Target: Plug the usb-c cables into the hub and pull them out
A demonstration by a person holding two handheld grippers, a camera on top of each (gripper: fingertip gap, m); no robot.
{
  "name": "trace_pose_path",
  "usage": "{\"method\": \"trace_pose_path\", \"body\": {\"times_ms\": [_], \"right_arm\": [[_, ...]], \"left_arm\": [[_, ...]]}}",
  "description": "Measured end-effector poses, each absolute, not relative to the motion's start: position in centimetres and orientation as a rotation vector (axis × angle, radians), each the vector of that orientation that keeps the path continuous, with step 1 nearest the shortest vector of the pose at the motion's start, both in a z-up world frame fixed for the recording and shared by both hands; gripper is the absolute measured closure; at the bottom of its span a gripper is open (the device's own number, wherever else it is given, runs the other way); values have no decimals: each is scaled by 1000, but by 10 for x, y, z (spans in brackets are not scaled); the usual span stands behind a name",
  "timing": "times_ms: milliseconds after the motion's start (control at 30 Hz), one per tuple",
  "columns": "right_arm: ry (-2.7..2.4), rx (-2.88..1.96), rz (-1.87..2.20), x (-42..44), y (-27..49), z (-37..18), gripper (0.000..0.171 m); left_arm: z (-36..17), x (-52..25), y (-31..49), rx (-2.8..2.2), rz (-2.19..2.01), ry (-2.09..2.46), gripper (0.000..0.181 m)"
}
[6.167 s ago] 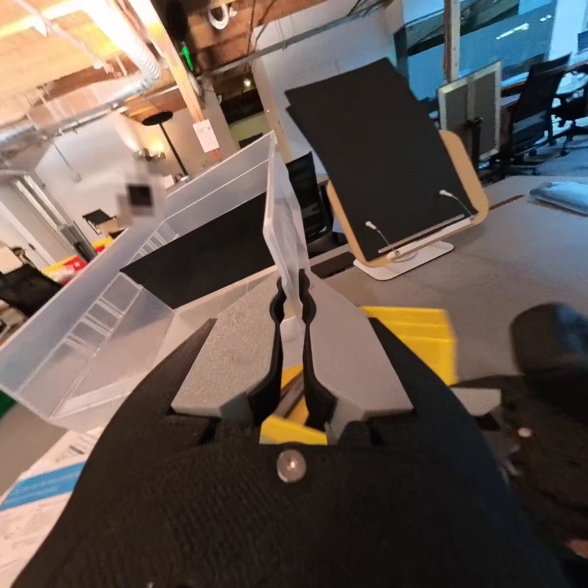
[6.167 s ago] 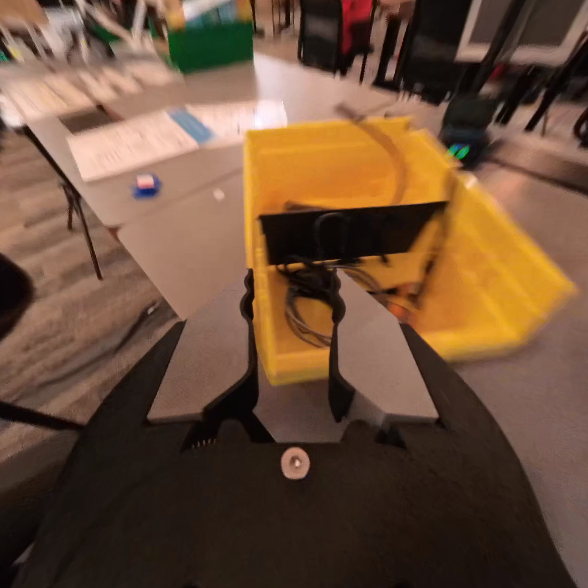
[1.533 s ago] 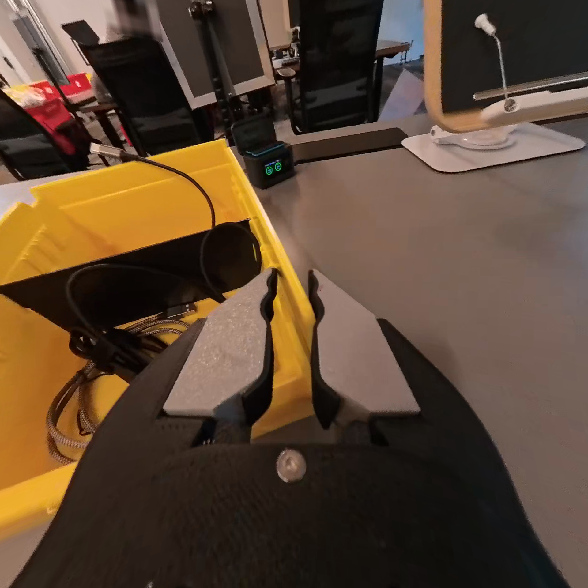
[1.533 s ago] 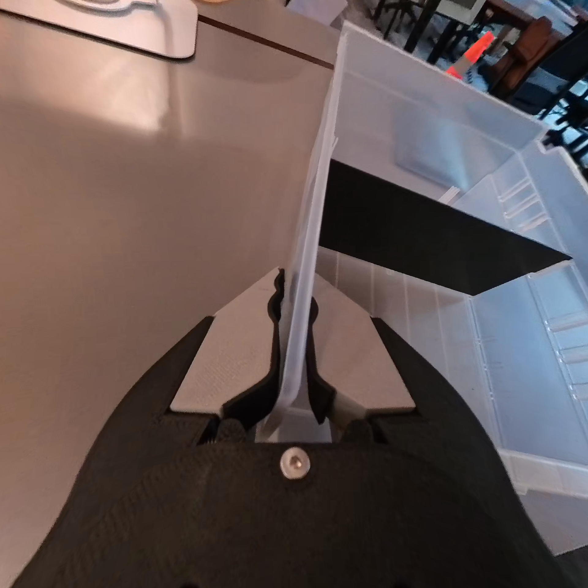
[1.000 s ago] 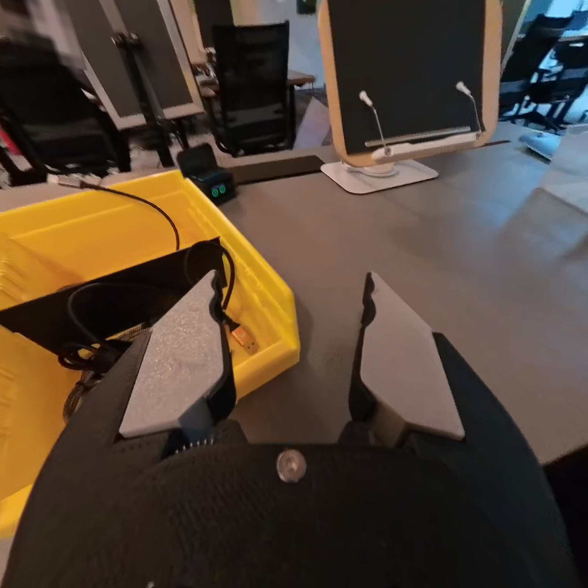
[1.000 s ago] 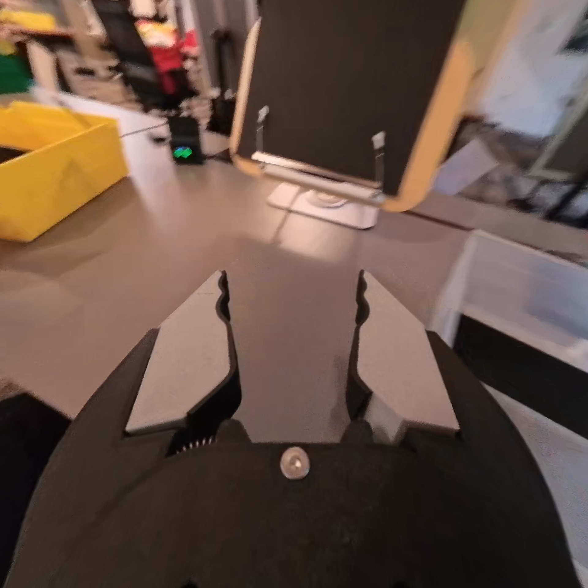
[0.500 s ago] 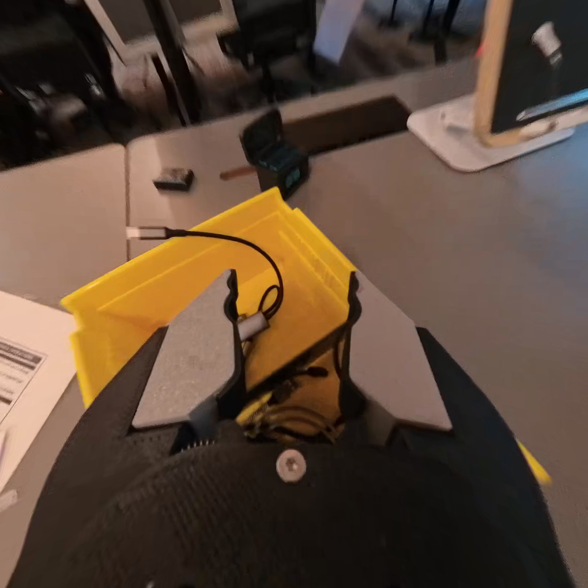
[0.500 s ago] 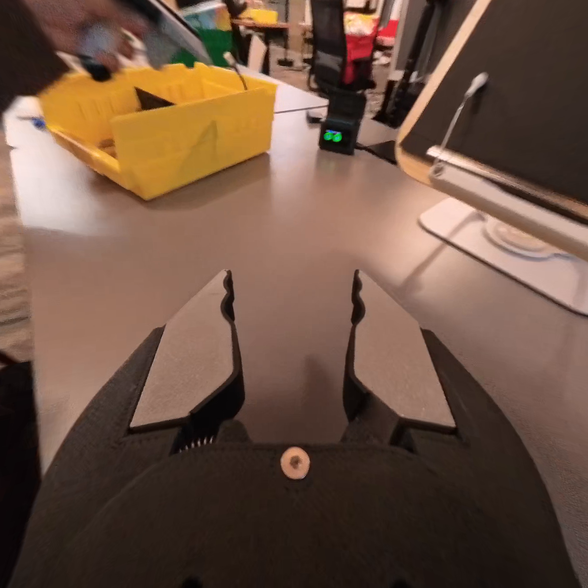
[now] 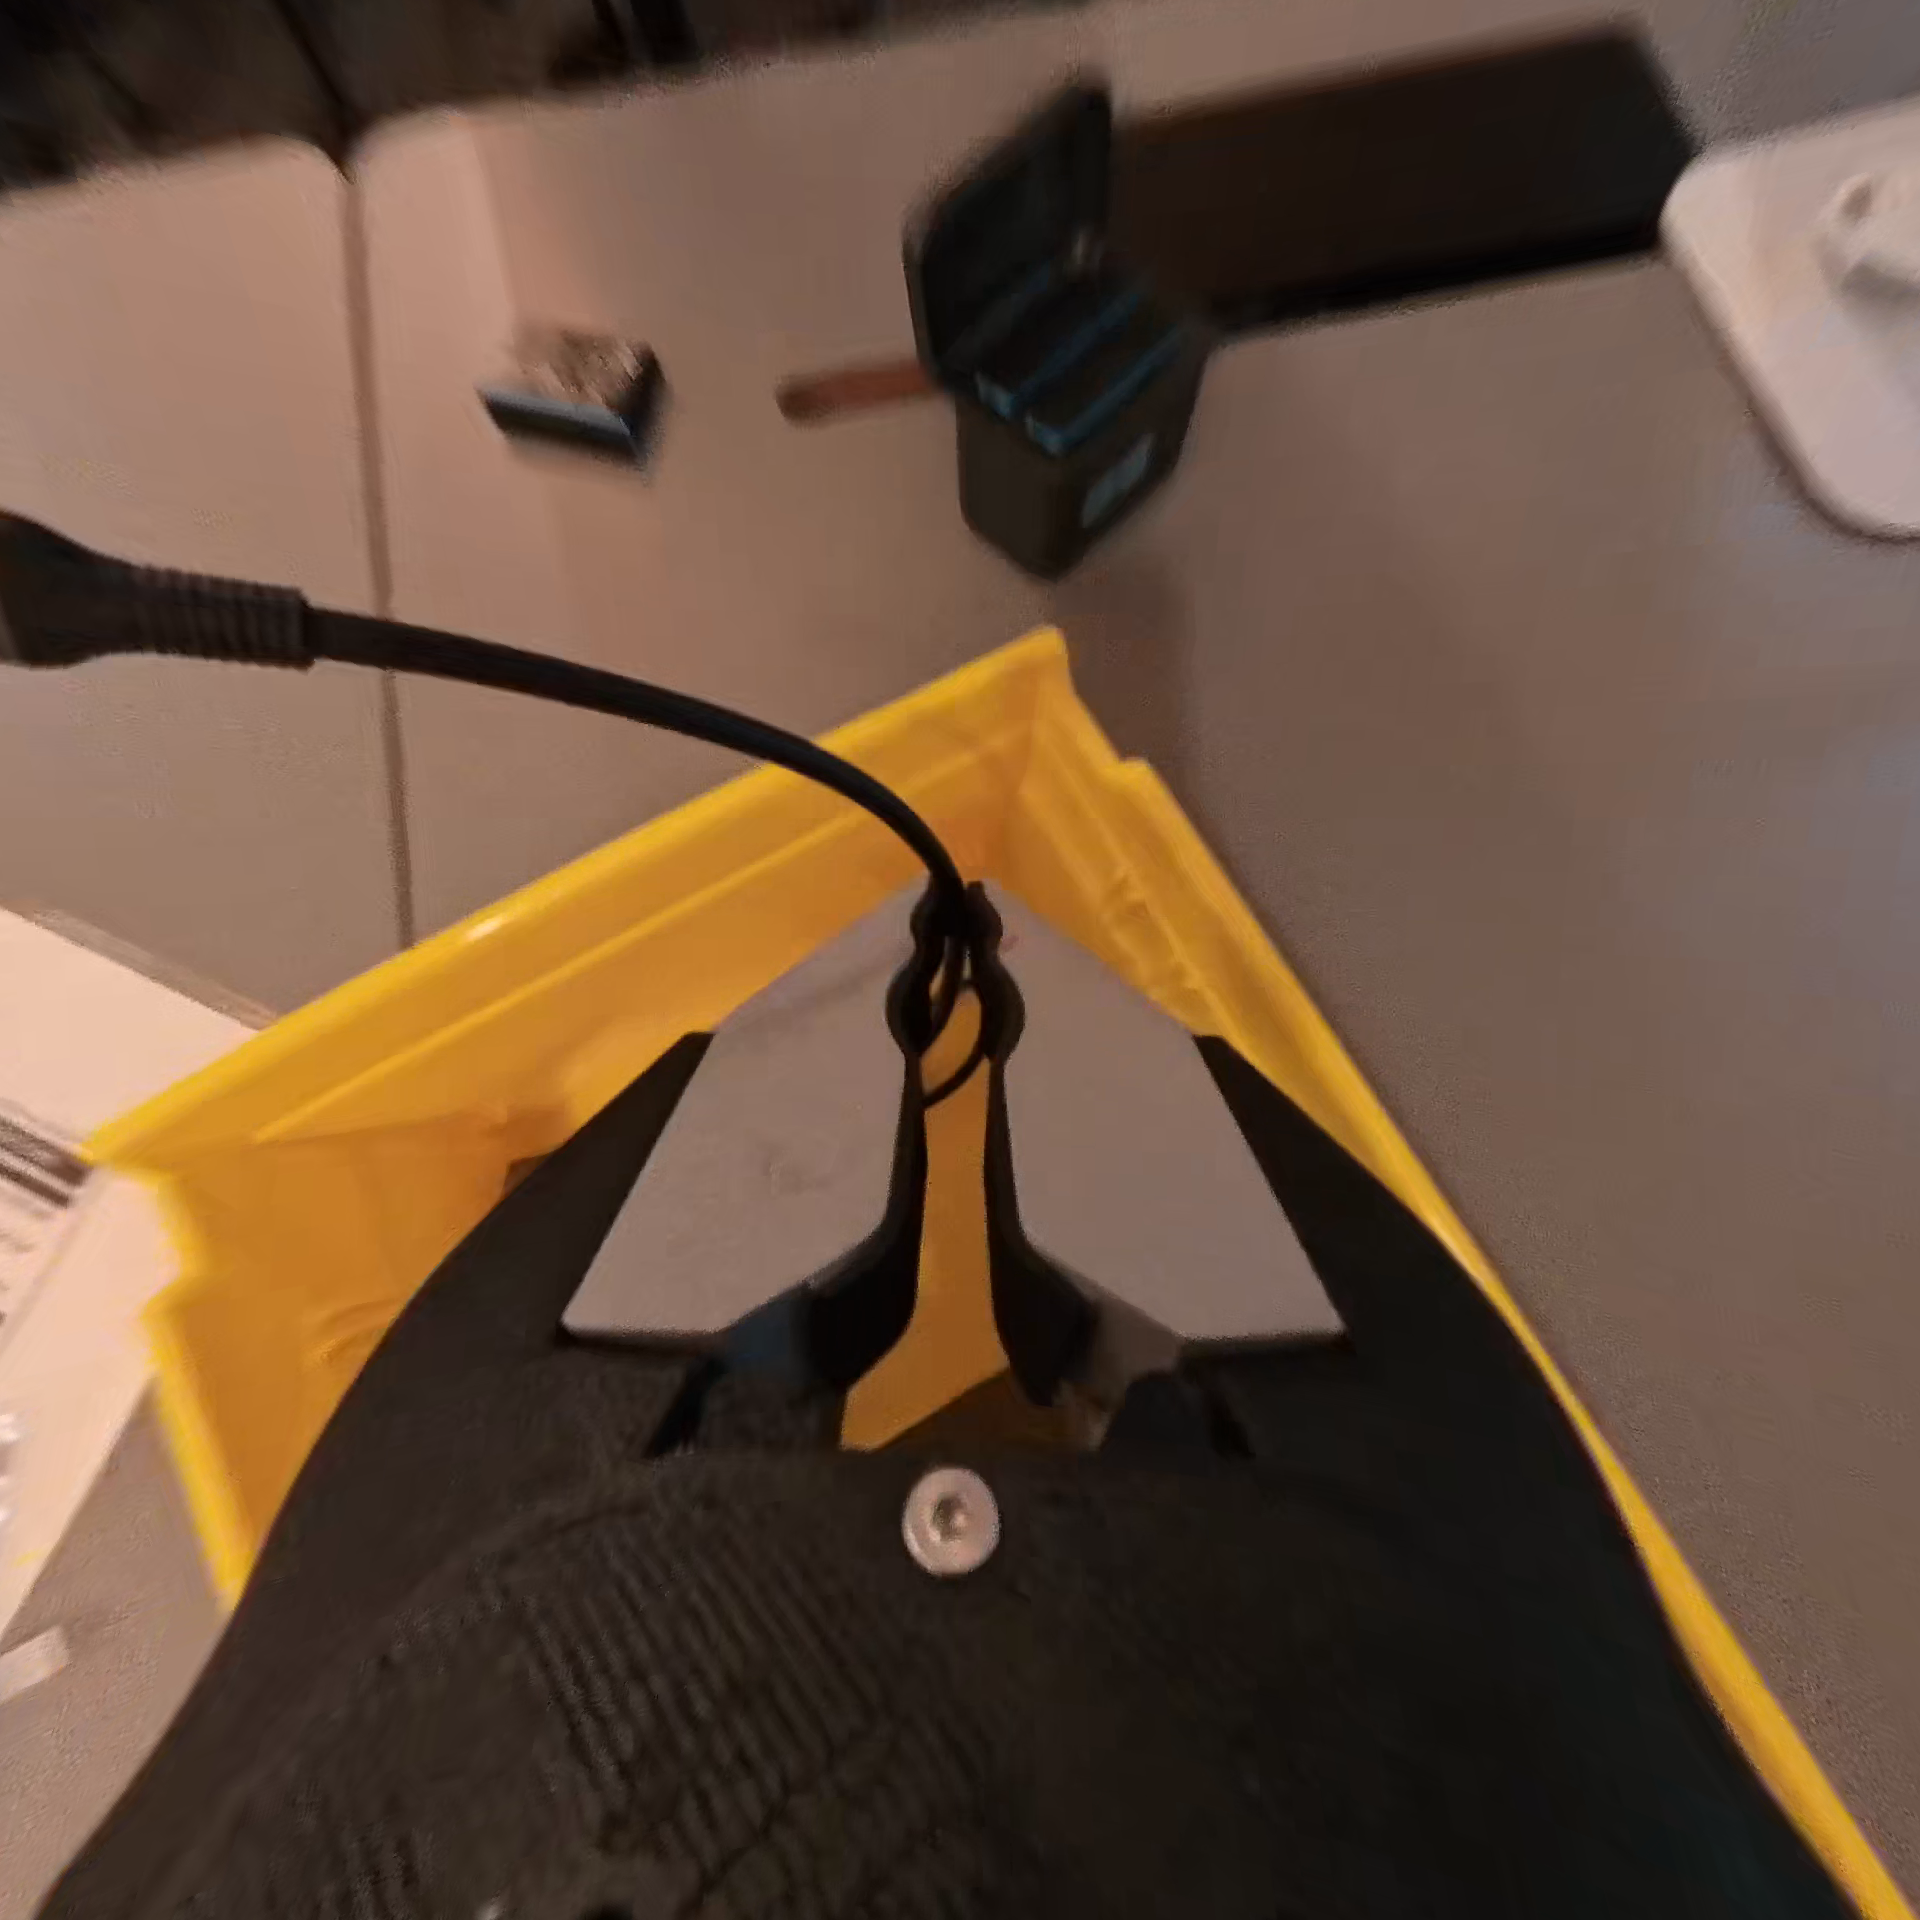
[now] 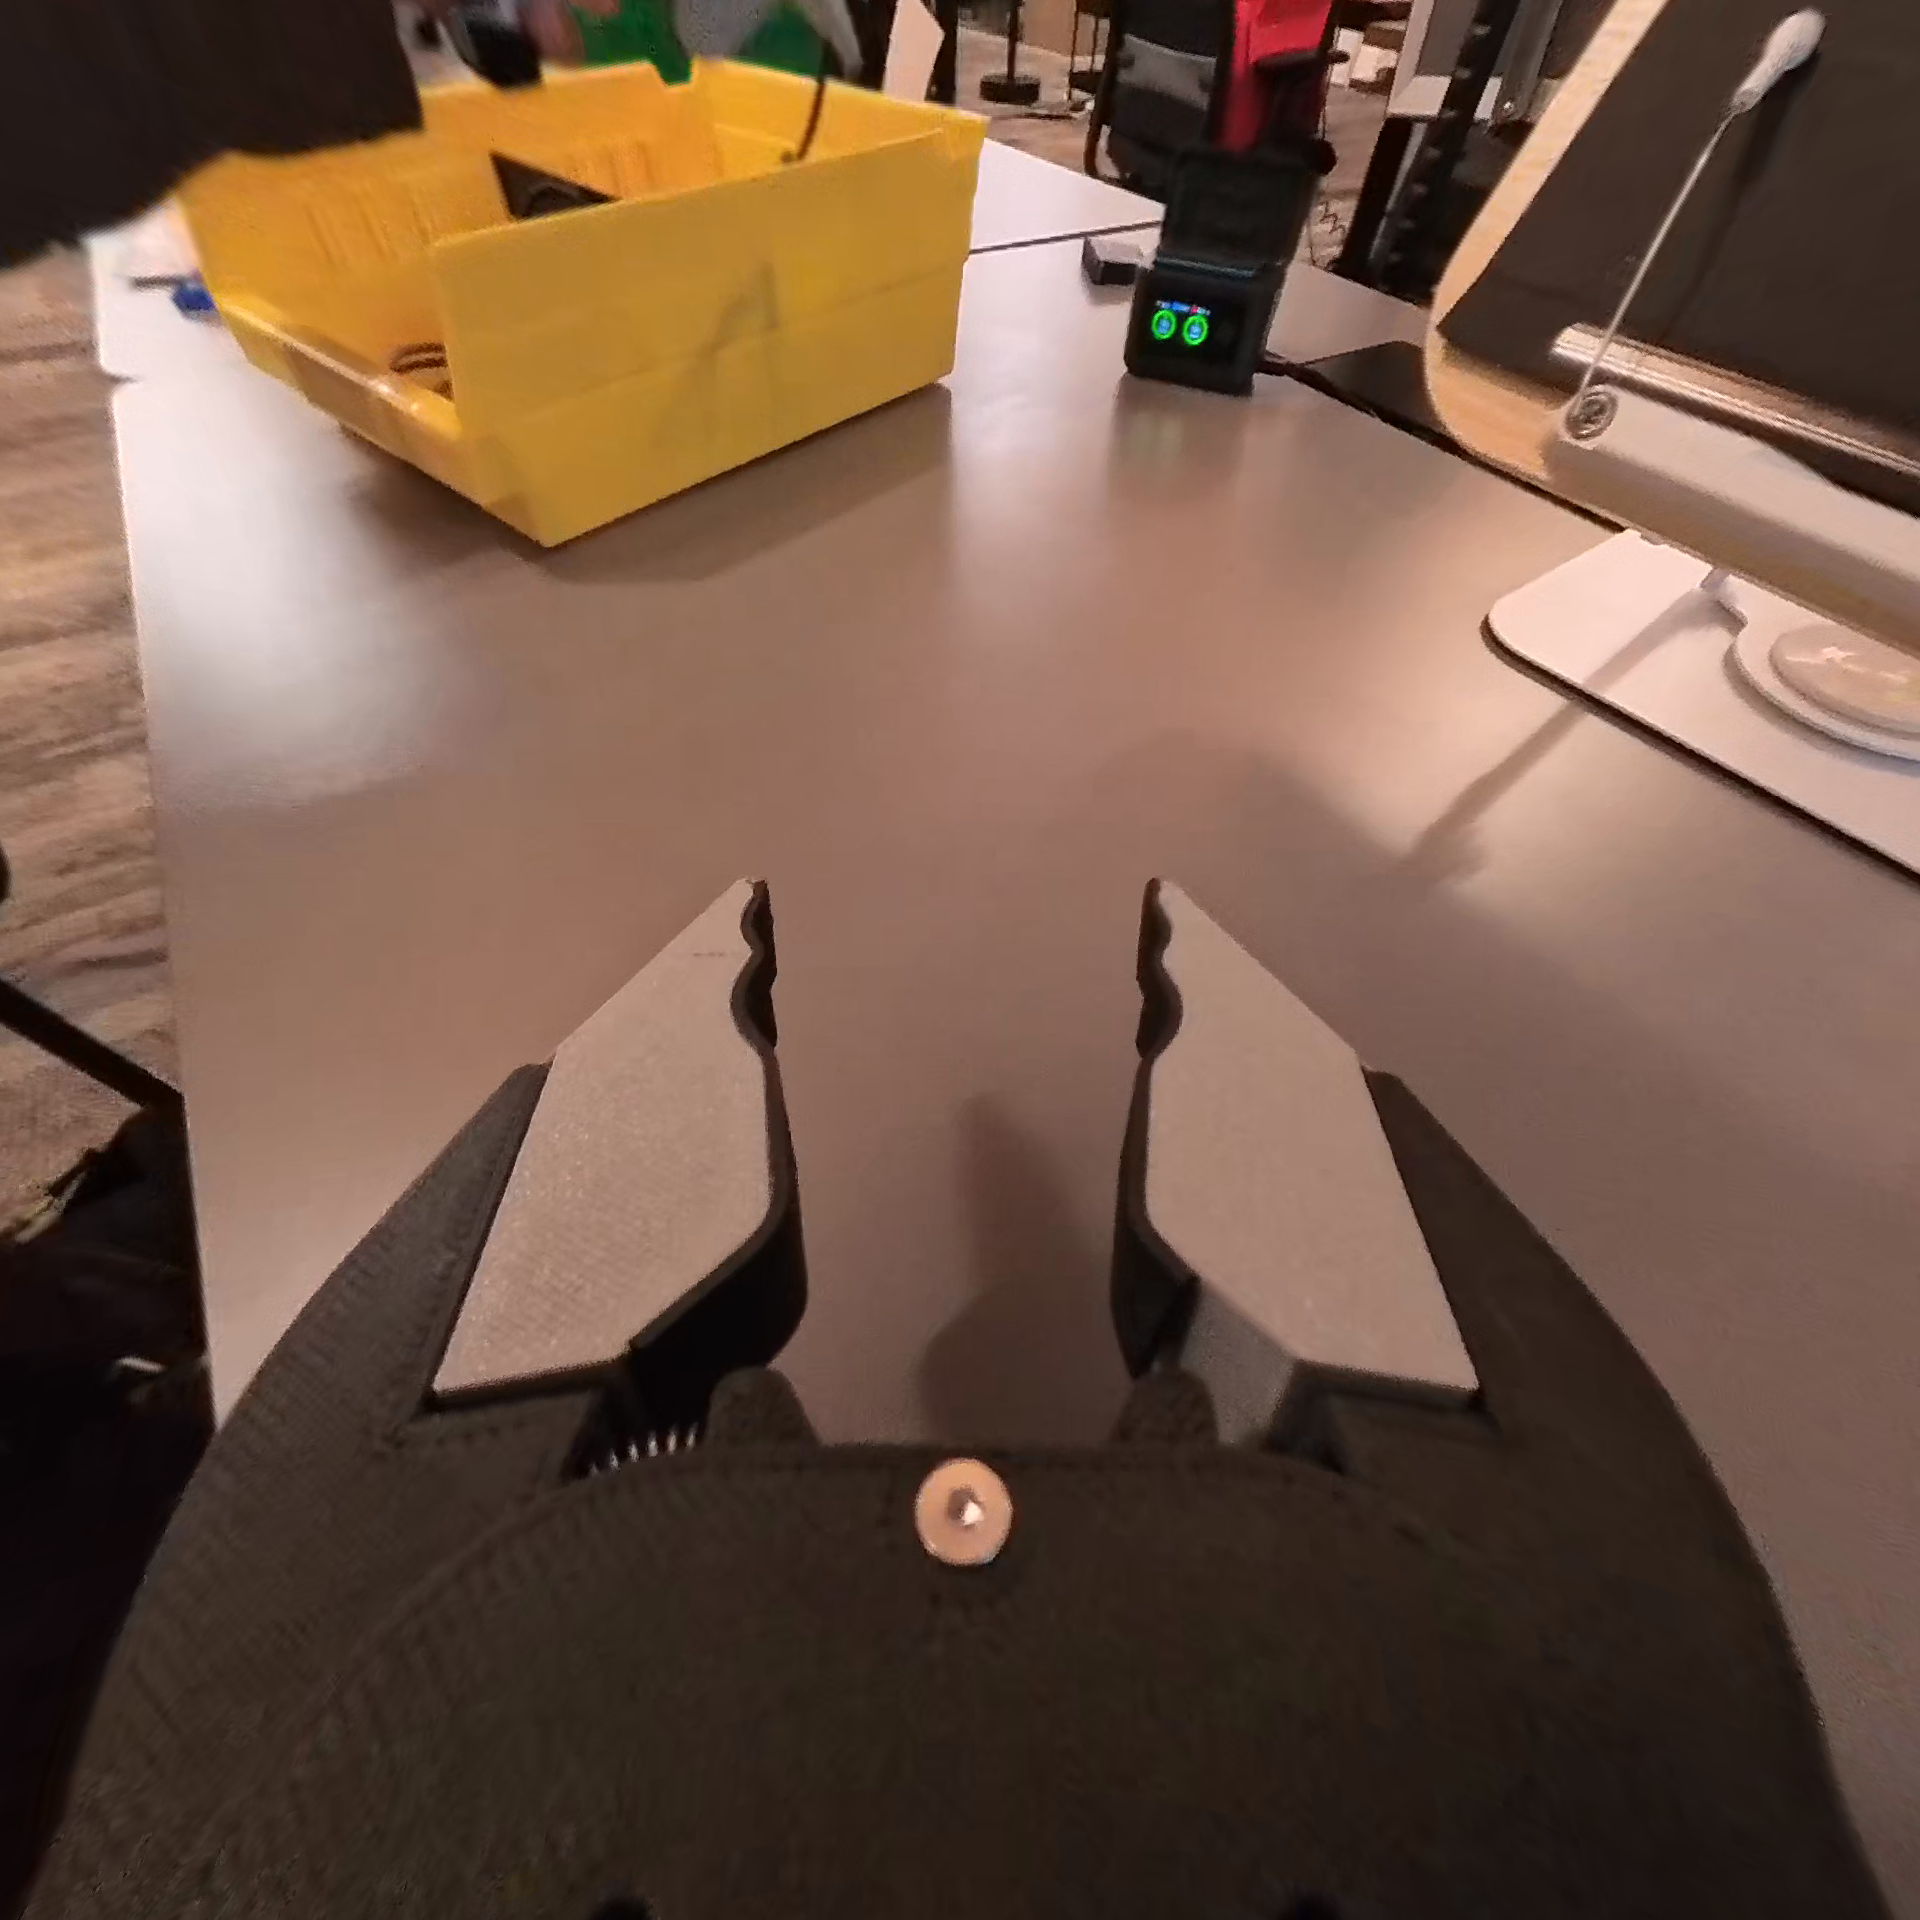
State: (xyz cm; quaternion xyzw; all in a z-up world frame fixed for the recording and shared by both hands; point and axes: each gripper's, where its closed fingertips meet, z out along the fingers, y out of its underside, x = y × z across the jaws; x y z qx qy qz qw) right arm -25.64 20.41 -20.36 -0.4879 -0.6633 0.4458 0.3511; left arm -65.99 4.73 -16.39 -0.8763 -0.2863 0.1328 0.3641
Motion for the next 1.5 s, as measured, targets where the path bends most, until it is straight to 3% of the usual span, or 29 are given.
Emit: {"method": "trace_pose_path", "body": {"times_ms": [33, 233, 400, 500, 700, 933, 1100, 1200, 1233, 1333, 1500], "right_arm": [[-1725, -1257, 1144, -255, 203, -205, 104], [-1724, -1200, 1133, -259, 193, -198, 105], [-1684, -1118, 1194, -277, 172, -168, 102], [-1645, -1065, 1248, -290, 152, -149, 99], [-1552, -1025, 1232, -315, 144, -139, 104], [-1662, -1230, 1409, -321, 167, -171, 164], [-1571, -1312, 1495, -325, 182, -167, 162], [-1567, -1260, 1457, -325, 180, -163, 149], [-1570, -1254, 1425, -325, 181, -164, 162], [-1614, -1244, 1298, -325, 184, -170, 165], [-1426, -1291, 1341, -312, 217, -148, 165]], "left_arm": [[-147, -657, 44, -2204, 364, -730, 180], [-60, -603, 27, -1989, 326, -645, 181], [0, -487, 74, -1829, 107, -386, 181], [10, -406, 109, -1761, -42, -234, 180], [-25, -306, 162, -1628, -293, -104, 180], [-88, -315, 190, -1564, -612, -246, 180], [-90, -323, 193, -1513, -701, -279, 180], [-93, -314, 196, -1562, -689, -241, 181], [-95, -309, 197, -1585, -685, -225, 181], [-102, -302, 200, -1645, -660, -217, 181], [-119, -302, 181, -1807, -494, -210, 136]]}}
